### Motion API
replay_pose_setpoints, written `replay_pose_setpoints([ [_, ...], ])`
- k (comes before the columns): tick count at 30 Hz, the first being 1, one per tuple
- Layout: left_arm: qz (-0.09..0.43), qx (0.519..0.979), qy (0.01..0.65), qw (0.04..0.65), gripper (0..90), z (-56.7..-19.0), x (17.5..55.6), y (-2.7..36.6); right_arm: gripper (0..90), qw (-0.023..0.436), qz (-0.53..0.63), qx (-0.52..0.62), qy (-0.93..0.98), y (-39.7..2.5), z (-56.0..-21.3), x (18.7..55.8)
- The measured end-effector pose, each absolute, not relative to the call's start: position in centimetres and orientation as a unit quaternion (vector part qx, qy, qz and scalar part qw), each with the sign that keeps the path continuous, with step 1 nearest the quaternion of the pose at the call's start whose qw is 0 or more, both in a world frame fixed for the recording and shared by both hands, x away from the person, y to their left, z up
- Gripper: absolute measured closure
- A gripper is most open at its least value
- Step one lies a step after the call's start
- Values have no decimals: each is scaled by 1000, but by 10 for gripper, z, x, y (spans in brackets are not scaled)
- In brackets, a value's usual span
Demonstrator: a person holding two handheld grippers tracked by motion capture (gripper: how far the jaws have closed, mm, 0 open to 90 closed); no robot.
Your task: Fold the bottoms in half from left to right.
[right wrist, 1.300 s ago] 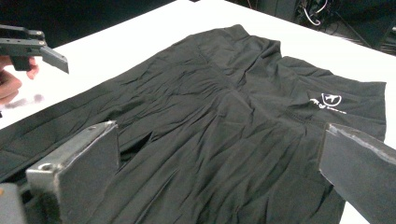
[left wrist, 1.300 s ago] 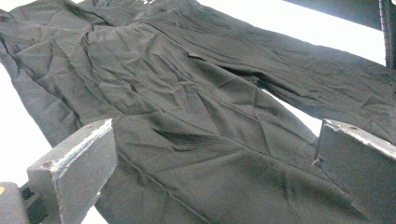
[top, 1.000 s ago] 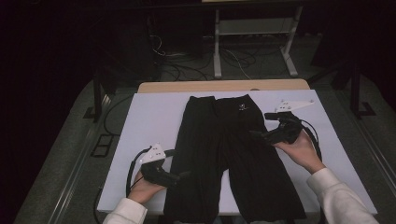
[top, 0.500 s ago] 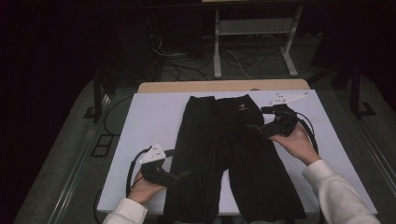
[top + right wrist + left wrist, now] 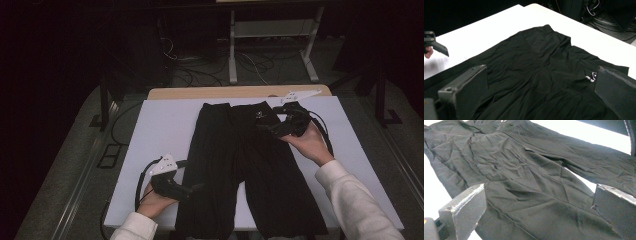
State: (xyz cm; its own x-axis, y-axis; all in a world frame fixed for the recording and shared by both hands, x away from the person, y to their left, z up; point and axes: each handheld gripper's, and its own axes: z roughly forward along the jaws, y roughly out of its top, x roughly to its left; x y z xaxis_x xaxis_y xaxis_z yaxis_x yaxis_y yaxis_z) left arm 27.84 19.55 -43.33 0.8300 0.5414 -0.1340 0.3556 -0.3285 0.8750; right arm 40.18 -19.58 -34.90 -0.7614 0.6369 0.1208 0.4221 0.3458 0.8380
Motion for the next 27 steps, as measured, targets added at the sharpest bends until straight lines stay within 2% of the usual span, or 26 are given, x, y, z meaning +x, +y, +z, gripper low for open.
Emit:
replay_pose_setpoints([
  [27, 95, 805, 279, 515, 0, -432, 280, 198, 0, 115, 458, 330, 817, -168, -352, 443],
])
